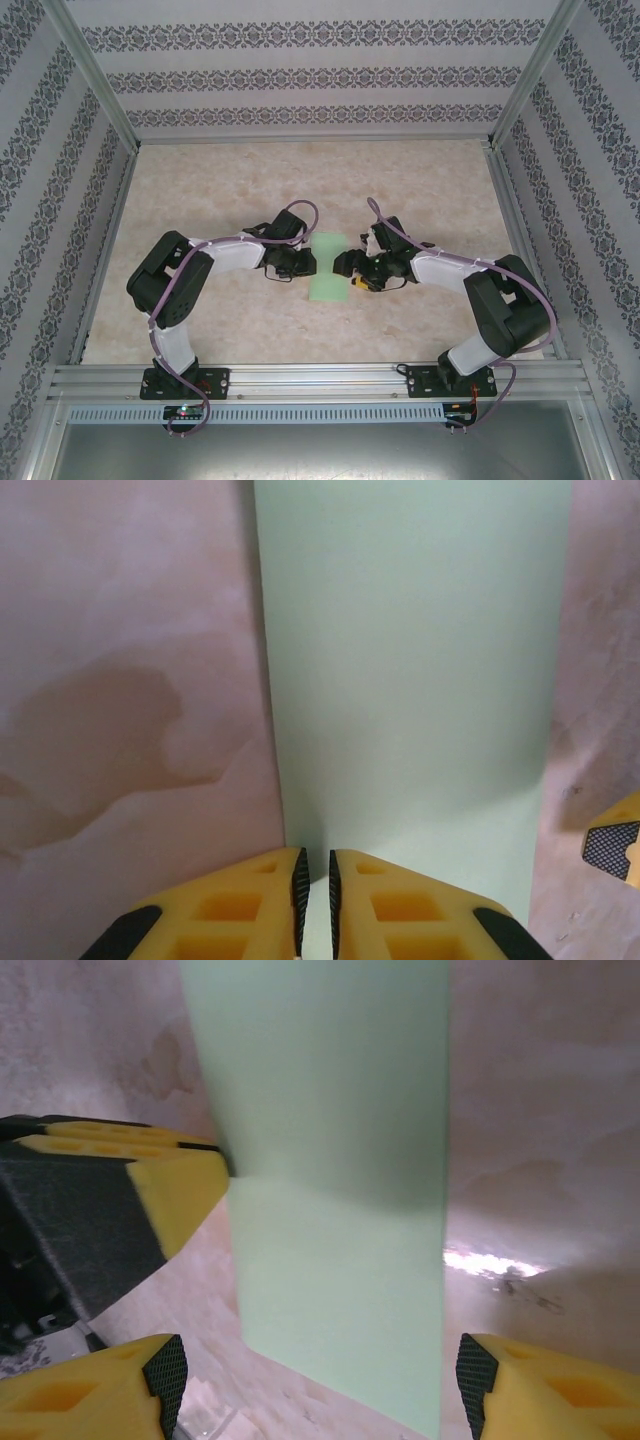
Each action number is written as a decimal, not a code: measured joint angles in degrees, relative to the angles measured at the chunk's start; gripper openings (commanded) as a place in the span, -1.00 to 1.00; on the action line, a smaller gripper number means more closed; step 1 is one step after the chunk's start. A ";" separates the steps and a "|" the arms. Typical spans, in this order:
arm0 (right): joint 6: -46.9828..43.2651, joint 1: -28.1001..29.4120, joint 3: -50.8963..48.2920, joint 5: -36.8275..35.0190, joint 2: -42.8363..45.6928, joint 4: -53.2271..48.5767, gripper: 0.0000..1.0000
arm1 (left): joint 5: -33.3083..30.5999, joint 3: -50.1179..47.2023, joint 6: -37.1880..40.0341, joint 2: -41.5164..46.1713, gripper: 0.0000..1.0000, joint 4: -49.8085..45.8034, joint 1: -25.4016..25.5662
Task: Fold a paper plane with a square sheet of paper (fold left side to right side)
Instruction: Fold the triangle a second time at the center of the table.
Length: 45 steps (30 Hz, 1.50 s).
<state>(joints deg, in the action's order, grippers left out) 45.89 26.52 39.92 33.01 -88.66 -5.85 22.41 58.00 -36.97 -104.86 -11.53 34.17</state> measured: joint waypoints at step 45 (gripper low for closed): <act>-0.87 -3.37 -3.30 0.98 2.14 0.09 0.09 | -2.49 -0.35 -2.84 6.03 -0.65 -7.50 5.27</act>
<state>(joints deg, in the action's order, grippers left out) 45.01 23.16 36.62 34.00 -86.52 -5.76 19.92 57.65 -39.81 -98.83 -19.03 39.44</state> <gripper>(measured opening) 0.547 0.177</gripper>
